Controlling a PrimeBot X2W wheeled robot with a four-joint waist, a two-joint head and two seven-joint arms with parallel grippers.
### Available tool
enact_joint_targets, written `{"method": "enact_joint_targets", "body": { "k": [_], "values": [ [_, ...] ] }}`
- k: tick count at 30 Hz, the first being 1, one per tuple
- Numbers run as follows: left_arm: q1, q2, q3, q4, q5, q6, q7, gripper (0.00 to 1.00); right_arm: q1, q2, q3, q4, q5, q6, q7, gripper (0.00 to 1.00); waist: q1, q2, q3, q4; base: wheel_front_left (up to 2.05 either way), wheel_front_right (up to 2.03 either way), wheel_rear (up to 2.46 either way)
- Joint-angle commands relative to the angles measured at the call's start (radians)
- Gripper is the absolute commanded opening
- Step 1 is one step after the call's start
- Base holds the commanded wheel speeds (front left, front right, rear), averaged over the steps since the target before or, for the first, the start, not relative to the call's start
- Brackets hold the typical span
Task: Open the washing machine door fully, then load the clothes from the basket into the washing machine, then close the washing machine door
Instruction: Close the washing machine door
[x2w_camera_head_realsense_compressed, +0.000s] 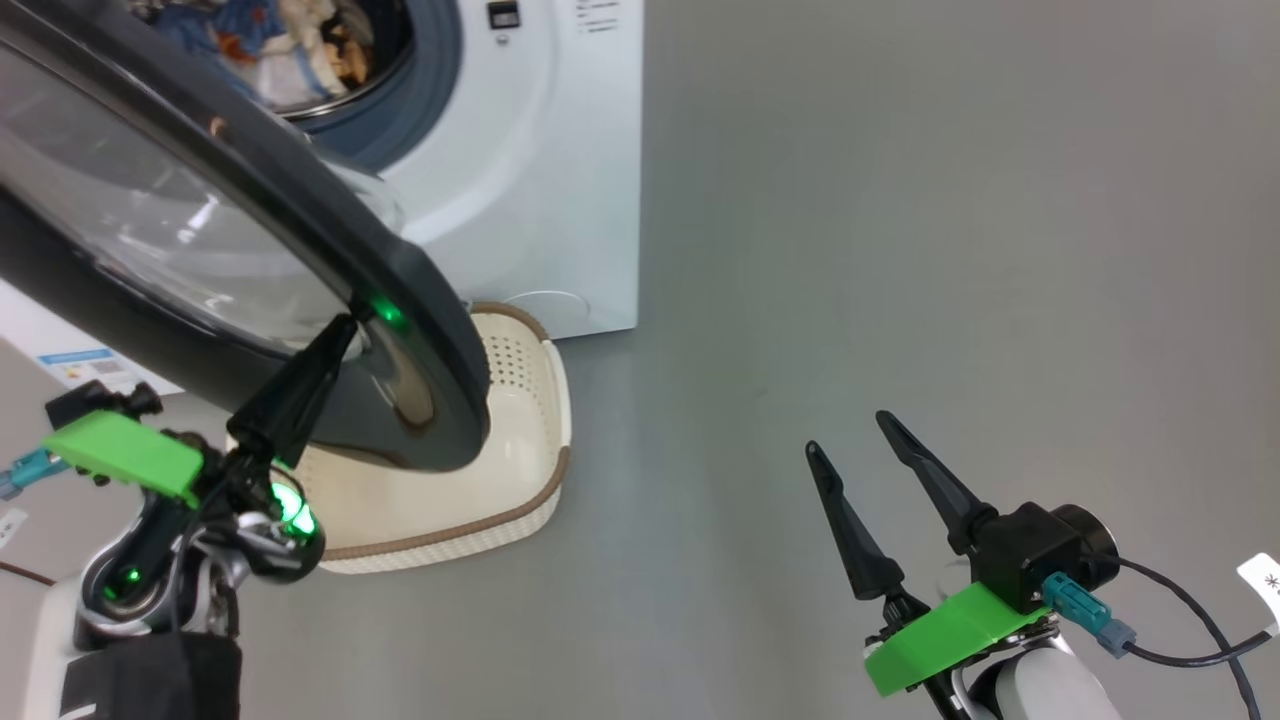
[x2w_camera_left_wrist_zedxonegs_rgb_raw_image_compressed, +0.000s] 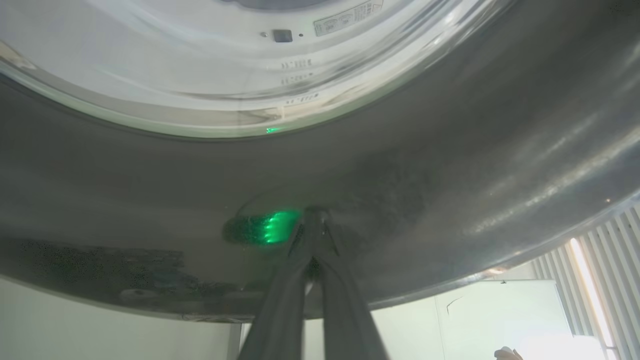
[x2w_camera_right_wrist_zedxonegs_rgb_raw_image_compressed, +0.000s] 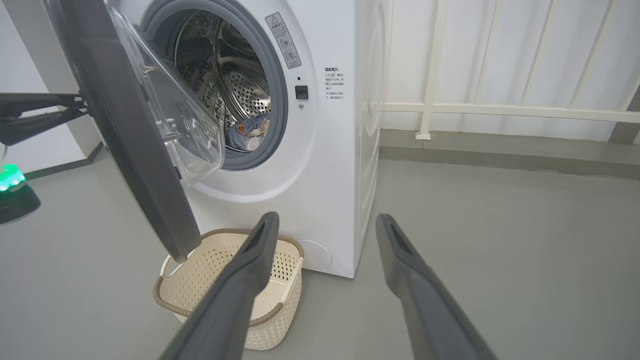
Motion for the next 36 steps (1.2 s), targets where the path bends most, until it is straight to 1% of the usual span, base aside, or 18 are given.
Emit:
{"method": "enact_joint_targets", "body": {
  "k": [1, 10, 13, 19, 22, 26, 36],
  "values": [
    [-0.042, 0.019, 0.007, -0.023, -0.013, -0.010, -0.023, 0.00, -0.017, 0.009, 0.022, -0.028, 0.011, 0.003, -0.005, 1.00, 0.0000, -0.0001, 0.006, -0.022, 0.00, 0.00, 0.00],
    [-0.092, 0.019, -0.038, -0.002, -0.003, -0.010, -0.225, 0.00, 0.003, 0.009, -0.004, -0.027, 0.019, 0.003, -0.005, 1.00, 0.0000, -0.0001, 0.009, -0.102, 0.00, 0.00, 0.00],
    [-0.120, 0.019, -0.044, 0.025, -0.018, -0.010, -0.300, 0.00, 0.014, 0.009, -0.022, -0.020, 0.020, 0.003, -0.005, 1.00, 0.0000, -0.0001, 0.006, -0.123, 0.00, 0.00, 0.00],
    [-0.160, 0.019, -0.077, 0.057, -0.021, -0.010, -0.389, 0.00, 0.029, 0.009, -0.029, -0.016, 0.023, 0.003, -0.005, 1.00, 0.0000, -0.0001, 0.001, -0.155, 0.00, 0.00, 0.00],
    [-0.168, 0.019, -0.085, 0.067, -0.022, -0.010, -0.417, 0.00, 0.031, 0.009, -0.028, -0.015, 0.027, 0.003, -0.005, 1.00, 0.0000, -0.0001, -0.004, -0.162, 0.00, 0.00, 0.00],
    [-0.161, 0.019, -0.088, 0.066, -0.023, -0.010, -0.426, 0.00, 0.030, 0.009, -0.027, -0.017, 0.031, 0.003, -0.005, 1.00, 0.0000, -0.0001, -0.011, -0.165, 0.00, 0.00, 0.00],
    [-0.018, 0.019, -0.090, -0.020, -0.013, -0.010, -0.404, 0.00, 0.053, 0.009, -0.048, -0.019, 0.017, 0.003, -0.005, 1.00, 0.0000, -0.0001, -0.074, -0.100, 0.00, 0.00, 0.00]
  ]
}}
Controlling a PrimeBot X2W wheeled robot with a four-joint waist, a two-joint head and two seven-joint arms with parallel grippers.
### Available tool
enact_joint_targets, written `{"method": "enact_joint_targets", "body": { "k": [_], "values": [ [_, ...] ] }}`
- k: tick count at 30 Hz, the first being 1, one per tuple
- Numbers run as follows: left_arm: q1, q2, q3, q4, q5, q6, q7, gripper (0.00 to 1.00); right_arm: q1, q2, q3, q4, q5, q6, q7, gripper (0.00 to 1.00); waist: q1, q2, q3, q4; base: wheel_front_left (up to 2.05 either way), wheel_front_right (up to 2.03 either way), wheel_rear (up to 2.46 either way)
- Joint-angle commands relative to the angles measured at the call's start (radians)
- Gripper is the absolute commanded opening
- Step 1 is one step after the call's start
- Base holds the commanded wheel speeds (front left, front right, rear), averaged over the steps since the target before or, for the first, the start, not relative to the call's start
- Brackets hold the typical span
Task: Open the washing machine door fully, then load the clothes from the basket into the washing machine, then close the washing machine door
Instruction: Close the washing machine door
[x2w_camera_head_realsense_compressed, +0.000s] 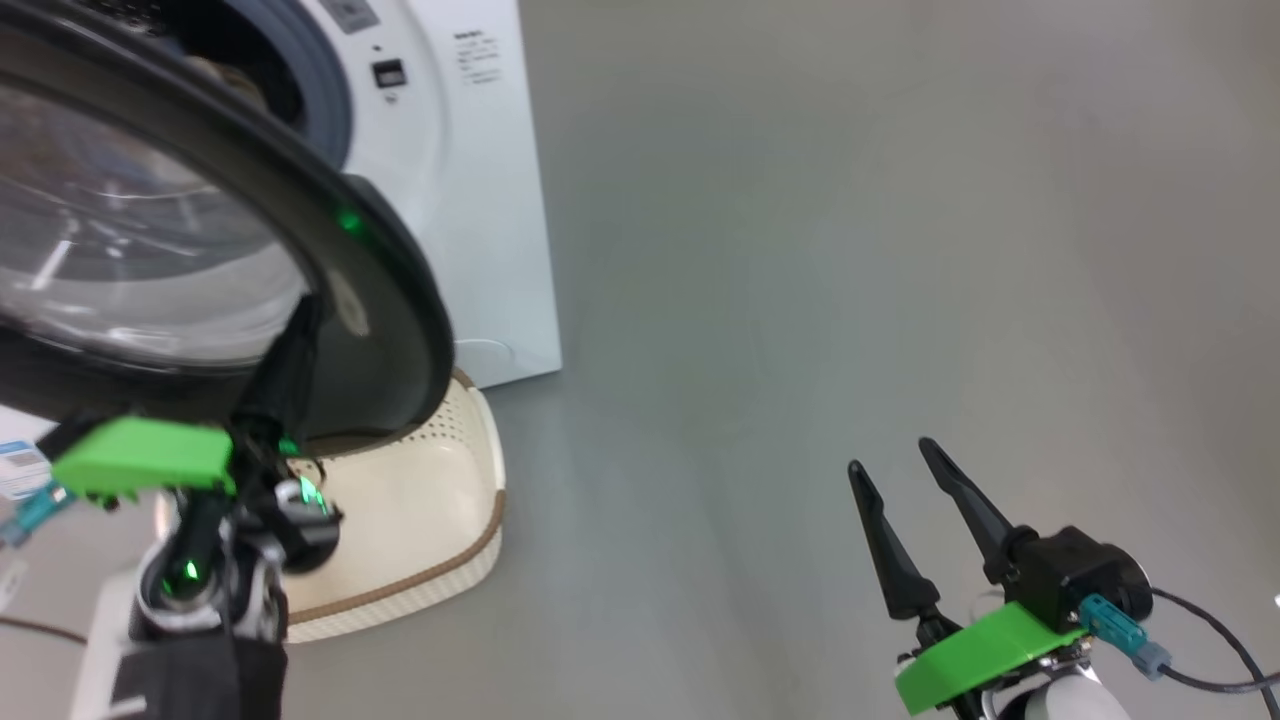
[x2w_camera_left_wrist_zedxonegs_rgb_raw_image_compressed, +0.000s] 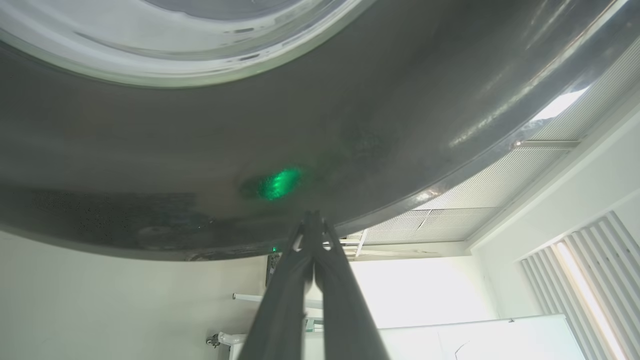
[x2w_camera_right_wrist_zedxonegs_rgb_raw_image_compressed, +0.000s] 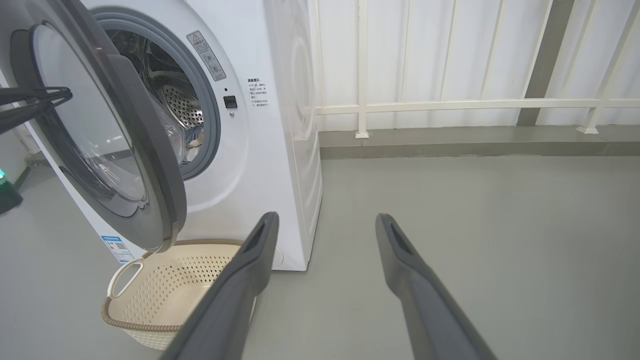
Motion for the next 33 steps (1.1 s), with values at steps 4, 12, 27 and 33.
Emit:
{"method": "enact_joint_targets", "body": {
  "k": [4, 12, 27, 33],
  "values": [
    [0.069, 0.027, 0.014, -0.086, 0.028, -0.007, -0.006, 0.00, 0.010, 0.005, 0.011, -0.027, -0.017, 0.003, -0.005, 1.00, 0.0000, 0.0000, -0.051, 0.058, 0.00, 0.00, 0.00],
    [0.258, 0.041, 0.031, -0.243, 0.091, -0.007, -0.065, 0.00, 0.025, 0.005, -0.004, -0.035, -0.028, 0.003, -0.005, 1.00, 0.0000, 0.0000, -0.107, 0.133, 0.00, 0.00, 0.00],
    [0.415, 0.196, -0.101, -0.267, 0.788, -0.007, -0.525, 0.00, 0.054, 0.005, 0.011, -0.034, -0.009, 0.003, -0.005, 1.00, 0.0000, 0.0000, -0.156, 0.214, 0.00, 0.00, 0.00],
    [0.464, 0.121, -0.013, -0.323, 1.052, -0.007, -0.525, 0.00, 0.047, 0.005, 0.007, -0.034, -0.009, 0.003, -0.005, 1.00, 0.0000, 0.0000, -0.161, 0.215, 0.00, 0.00, 0.00]
  ]
}}
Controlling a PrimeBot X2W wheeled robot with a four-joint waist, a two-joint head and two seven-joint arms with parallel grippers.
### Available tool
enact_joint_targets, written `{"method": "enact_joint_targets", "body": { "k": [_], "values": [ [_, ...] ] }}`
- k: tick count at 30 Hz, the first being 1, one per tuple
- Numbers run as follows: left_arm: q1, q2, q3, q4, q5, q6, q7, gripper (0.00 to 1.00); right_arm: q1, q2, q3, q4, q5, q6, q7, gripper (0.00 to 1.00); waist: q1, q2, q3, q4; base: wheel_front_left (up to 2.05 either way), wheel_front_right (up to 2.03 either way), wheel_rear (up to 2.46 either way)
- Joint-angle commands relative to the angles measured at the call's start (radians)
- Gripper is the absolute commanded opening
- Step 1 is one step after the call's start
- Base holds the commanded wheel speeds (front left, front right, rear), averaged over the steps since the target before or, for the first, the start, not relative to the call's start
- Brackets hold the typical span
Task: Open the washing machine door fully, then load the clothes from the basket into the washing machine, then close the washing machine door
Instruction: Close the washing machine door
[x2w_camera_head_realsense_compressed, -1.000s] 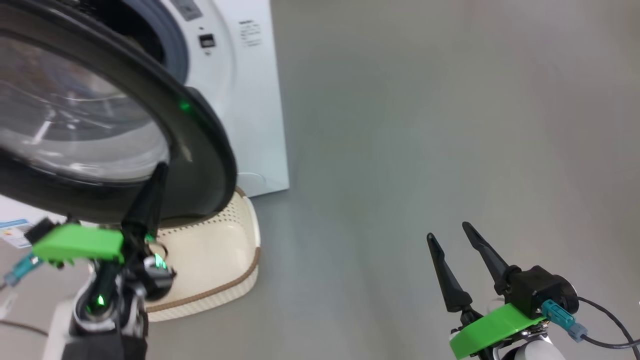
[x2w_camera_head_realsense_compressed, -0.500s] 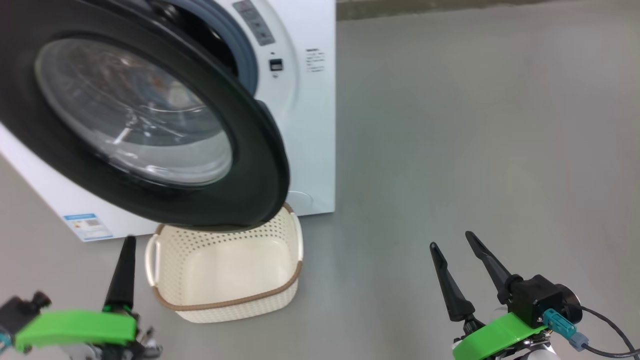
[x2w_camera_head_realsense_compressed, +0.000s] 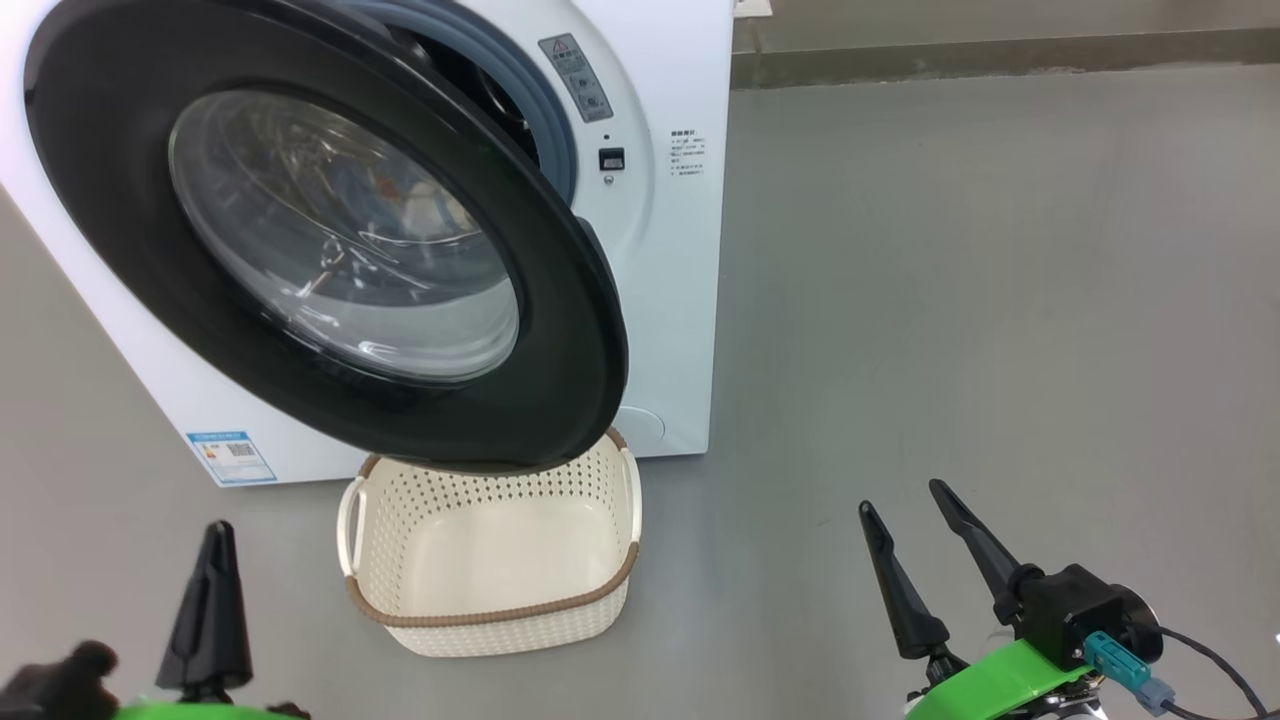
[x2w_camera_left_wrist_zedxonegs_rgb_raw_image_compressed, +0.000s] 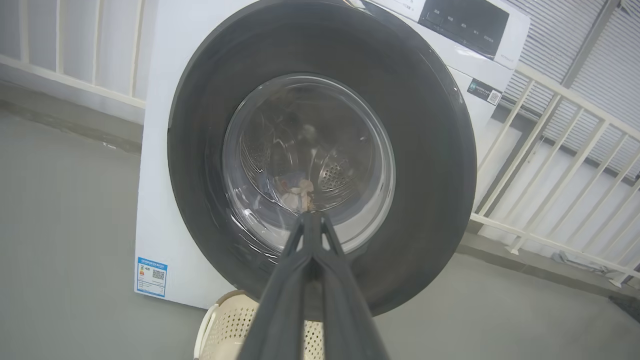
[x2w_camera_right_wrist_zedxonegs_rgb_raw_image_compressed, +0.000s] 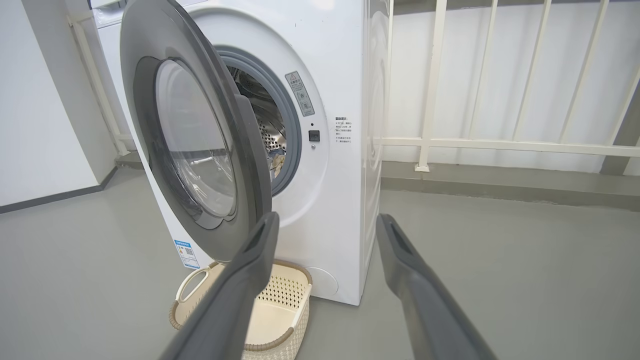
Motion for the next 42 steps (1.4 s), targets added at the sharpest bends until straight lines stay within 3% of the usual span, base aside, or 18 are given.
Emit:
{"method": "enact_joint_targets", "body": {
  "k": [1, 6, 10, 11, 12, 13, 42],
  "values": [
    [-0.013, 0.008, 0.044, -0.037, 0.044, -0.003, -0.006, 0.00, -0.019, 0.004, 0.022, -0.026, 0.011, 0.003, -0.005, 1.00, 0.0000, 0.0000, -0.001, 0.000, 0.00, 0.00, 0.00],
    [0.021, -0.017, 0.046, -0.044, 0.186, -0.003, -0.006, 0.00, -0.017, 0.004, 0.023, -0.029, 0.012, 0.003, -0.005, 1.00, 0.0000, 0.0000, -0.003, -0.002, 0.00, 0.00, 0.00],
    [0.033, -0.025, 0.048, -0.034, 0.239, -0.003, -0.006, 0.00, -0.014, 0.004, 0.021, -0.030, 0.013, 0.003, -0.005, 1.00, 0.0000, 0.0000, -0.003, -0.001, 0.00, 0.00, 0.00],
    [0.036, -0.025, 0.044, -0.025, 0.250, -0.003, -0.006, 0.11, -0.014, 0.004, 0.021, -0.030, 0.013, 0.003, -0.005, 1.00, 0.0000, 0.0000, -0.004, -0.001, 0.00, 0.00, 0.00],
    [0.037, -0.023, 0.040, -0.018, 0.263, -0.003, -0.006, 0.44, -0.013, 0.004, 0.021, -0.030, 0.013, 0.003, -0.005, 1.00, 0.0000, 0.0000, -0.003, -0.001, 0.00, 0.00, 0.00],
    [0.037, -0.023, 0.038, -0.013, 0.272, -0.003, -0.006, 1.00, -0.013, 0.004, 0.021, -0.030, 0.012, 0.003, -0.005, 1.00, 0.0000, 0.0000, -0.002, 0.000, 0.00, 0.00, 0.00],
    [0.036, -0.030, 0.009, 0.022, 0.281, -0.003, -0.006, 1.00, -0.013, 0.004, 0.021, -0.025, 0.013, 0.003, -0.005, 1.00, 0.0000, 0.0000, -0.002, 0.001, 0.00, 0.00, 0.00]
  ]
}}
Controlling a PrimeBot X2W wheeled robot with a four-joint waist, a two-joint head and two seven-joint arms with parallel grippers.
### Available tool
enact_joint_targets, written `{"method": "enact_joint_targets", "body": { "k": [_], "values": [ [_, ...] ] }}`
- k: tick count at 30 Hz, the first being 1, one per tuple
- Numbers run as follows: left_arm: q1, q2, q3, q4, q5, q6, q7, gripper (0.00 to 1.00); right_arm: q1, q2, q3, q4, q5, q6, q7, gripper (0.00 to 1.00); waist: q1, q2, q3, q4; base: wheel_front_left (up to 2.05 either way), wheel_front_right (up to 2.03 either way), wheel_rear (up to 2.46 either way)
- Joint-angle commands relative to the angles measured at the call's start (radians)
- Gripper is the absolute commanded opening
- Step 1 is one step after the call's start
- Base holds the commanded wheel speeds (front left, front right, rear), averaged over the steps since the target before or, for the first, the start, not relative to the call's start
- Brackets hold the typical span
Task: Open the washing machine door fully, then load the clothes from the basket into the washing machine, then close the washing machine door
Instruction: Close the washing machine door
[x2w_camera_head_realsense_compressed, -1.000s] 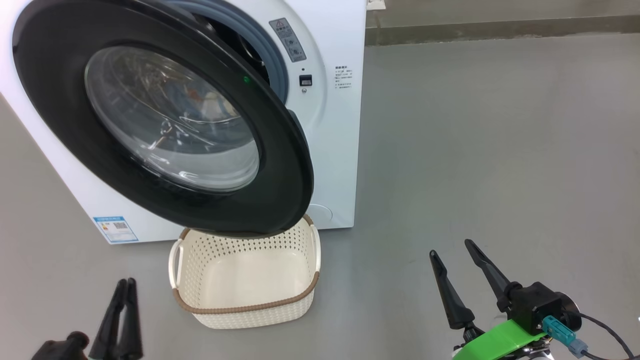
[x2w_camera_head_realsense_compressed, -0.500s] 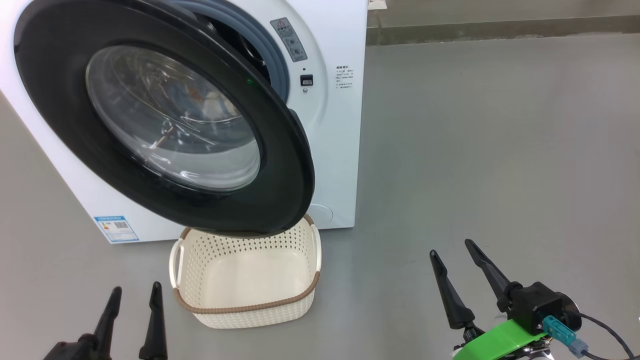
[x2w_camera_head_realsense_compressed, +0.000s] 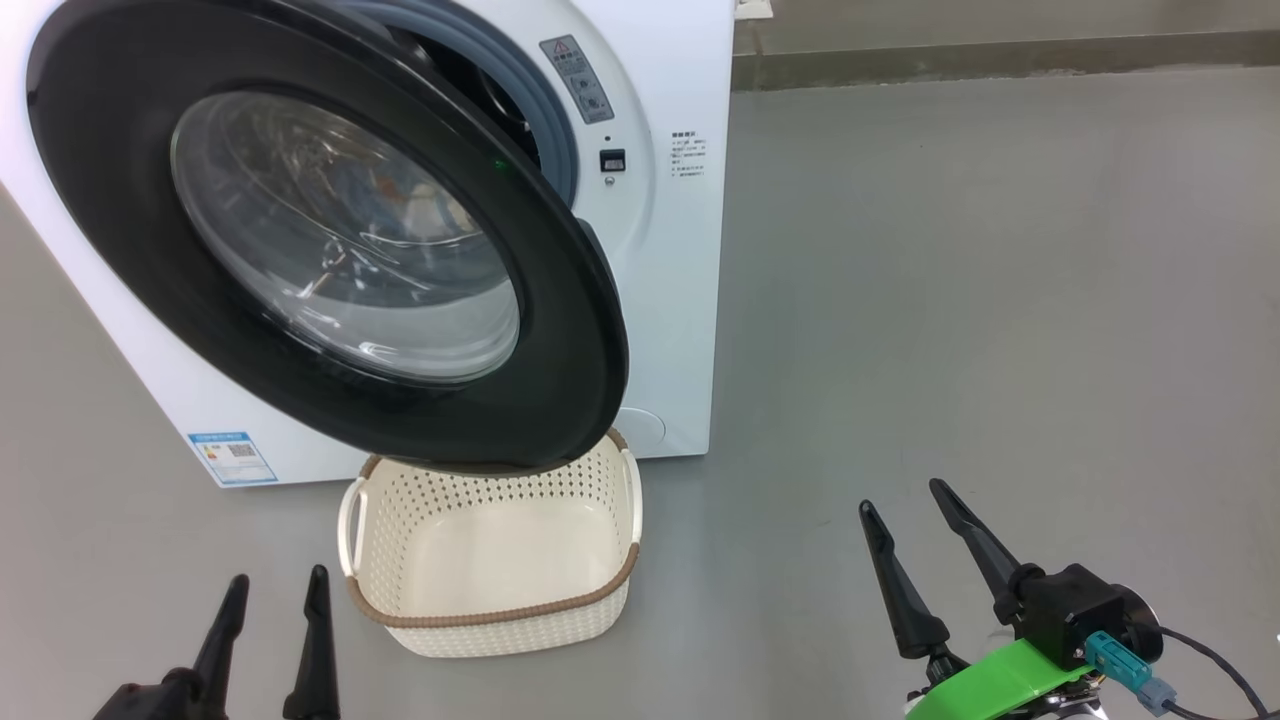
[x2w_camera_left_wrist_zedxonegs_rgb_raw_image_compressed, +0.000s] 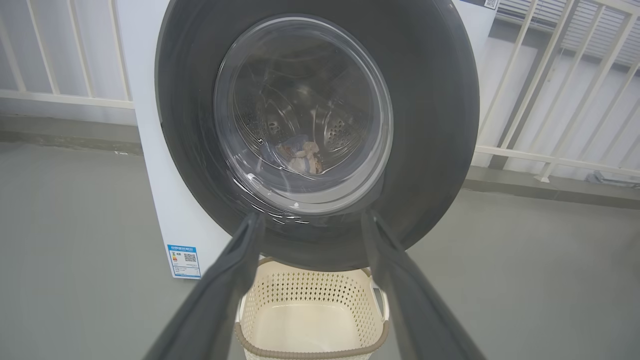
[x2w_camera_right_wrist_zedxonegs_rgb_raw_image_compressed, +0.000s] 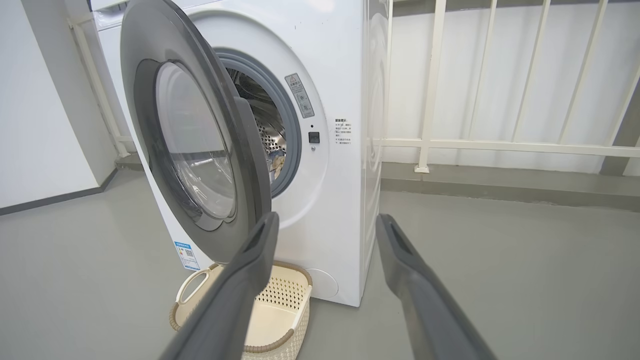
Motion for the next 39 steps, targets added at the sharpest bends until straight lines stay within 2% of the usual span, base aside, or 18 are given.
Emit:
{"method": "enact_joint_targets", "body": {
  "k": [1, 37, 38, 39],
  "values": [
    [-0.019, 0.010, 0.030, -0.018, 0.015, -0.003, -0.006, 1.00, -0.013, 0.003, 0.022, -0.023, 0.010, 0.003, -0.005, 1.00, 0.0000, 0.0000, 0.000, 0.000, 0.00, 0.00, 0.00],
    [-0.009, -0.005, 0.007, -0.010, 0.030, -0.003, -0.006, 1.00, -0.011, 0.003, 0.041, -0.011, 0.006, 0.003, -0.005, 1.00, 0.0000, 0.0000, -0.012, 0.015, 0.00, 0.00, 0.00],
    [-0.010, -0.005, 0.006, -0.010, 0.030, -0.003, -0.006, 1.00, -0.012, 0.003, 0.045, -0.010, 0.003, 0.003, -0.005, 0.61, 0.0000, 0.0000, -0.010, 0.018, 0.00, 0.00, 0.00],
    [-0.011, -0.006, 0.003, -0.011, 0.030, -0.003, -0.006, 1.00, -0.013, 0.003, 0.047, -0.009, 0.003, 0.003, -0.005, 0.28, 0.0000, 0.0000, -0.008, 0.022, 0.00, 0.00, 0.00]
  ]
}}
